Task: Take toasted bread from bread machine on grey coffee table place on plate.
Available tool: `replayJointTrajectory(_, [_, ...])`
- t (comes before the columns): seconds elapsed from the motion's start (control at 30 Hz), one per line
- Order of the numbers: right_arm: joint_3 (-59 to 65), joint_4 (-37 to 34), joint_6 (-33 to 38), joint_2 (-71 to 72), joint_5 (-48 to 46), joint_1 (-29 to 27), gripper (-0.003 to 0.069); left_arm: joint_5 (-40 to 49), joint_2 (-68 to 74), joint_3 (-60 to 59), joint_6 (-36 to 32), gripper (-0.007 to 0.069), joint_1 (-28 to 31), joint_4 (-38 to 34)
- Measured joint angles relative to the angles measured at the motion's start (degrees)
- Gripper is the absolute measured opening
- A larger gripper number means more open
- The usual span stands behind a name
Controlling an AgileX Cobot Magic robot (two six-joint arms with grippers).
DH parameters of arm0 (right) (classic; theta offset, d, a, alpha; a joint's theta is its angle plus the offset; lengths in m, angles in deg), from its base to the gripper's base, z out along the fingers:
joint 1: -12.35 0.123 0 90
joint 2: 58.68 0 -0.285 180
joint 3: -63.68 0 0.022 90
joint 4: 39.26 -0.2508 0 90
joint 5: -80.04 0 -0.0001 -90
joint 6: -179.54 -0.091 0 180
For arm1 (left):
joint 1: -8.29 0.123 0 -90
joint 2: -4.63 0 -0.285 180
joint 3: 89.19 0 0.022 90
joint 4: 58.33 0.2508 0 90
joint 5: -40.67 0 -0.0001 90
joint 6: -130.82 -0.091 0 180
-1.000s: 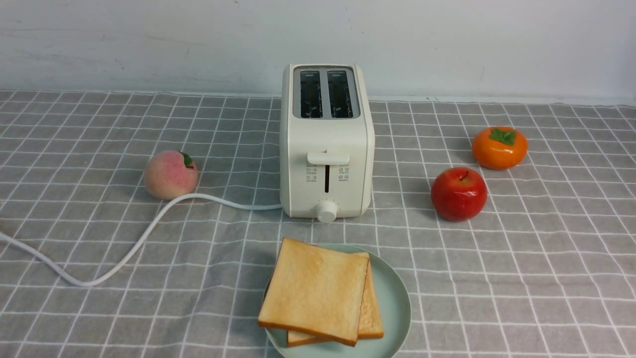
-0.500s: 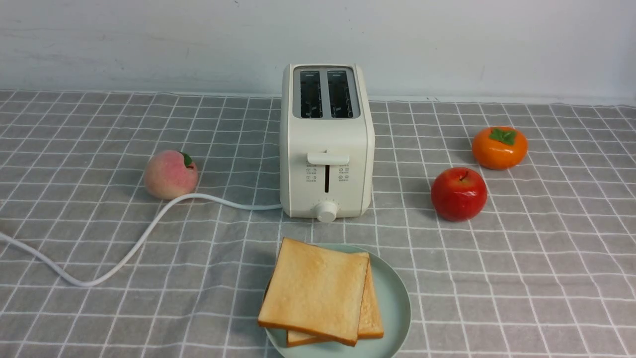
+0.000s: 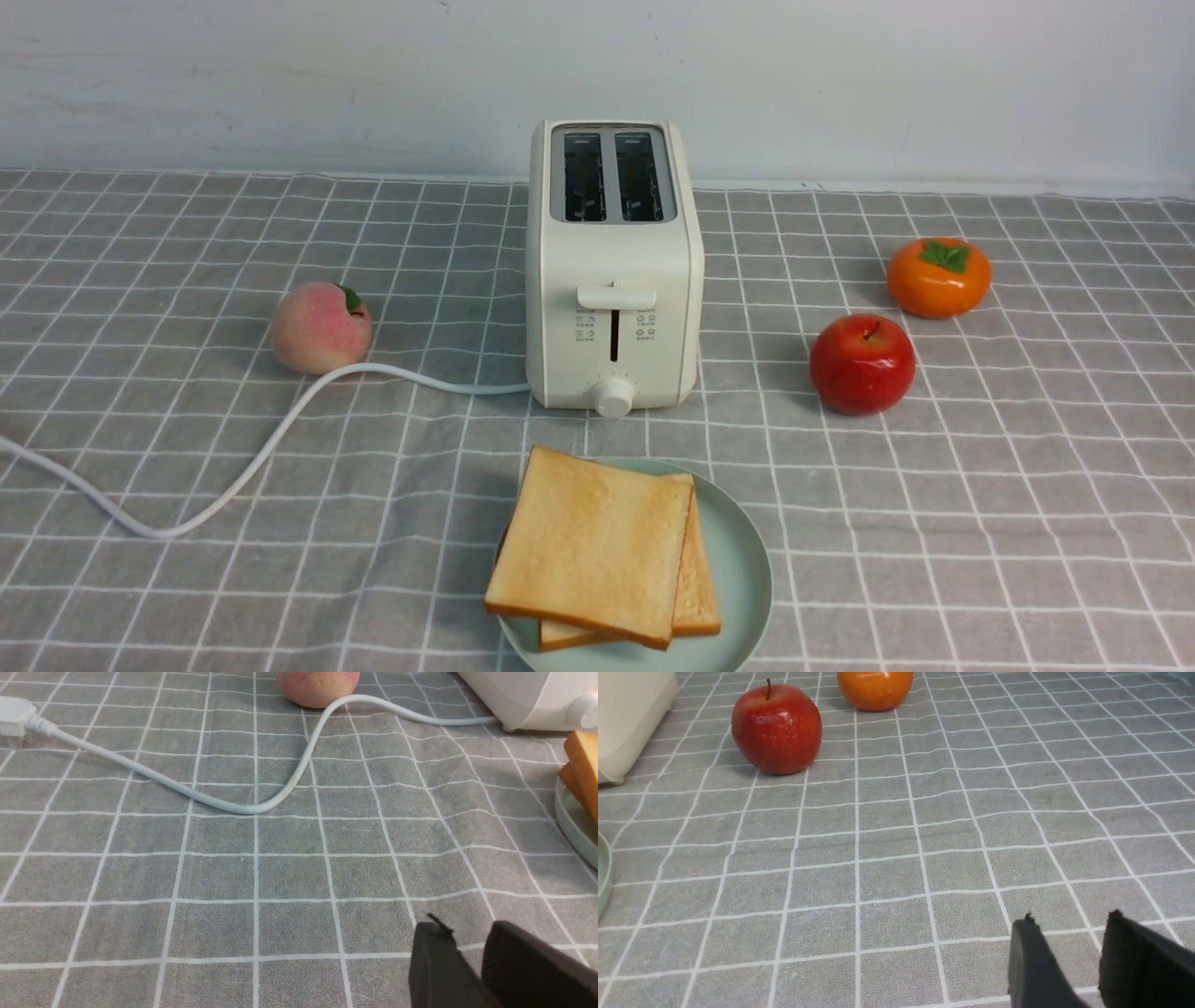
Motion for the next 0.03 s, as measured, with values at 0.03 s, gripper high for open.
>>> replayJointTrajectory(0.03, [0.0, 0.0, 0.0, 0.0, 0.0, 0.0, 0.0233, 0.0, 0.0, 0.0, 0.0, 0.0155, 0.0, 0.0])
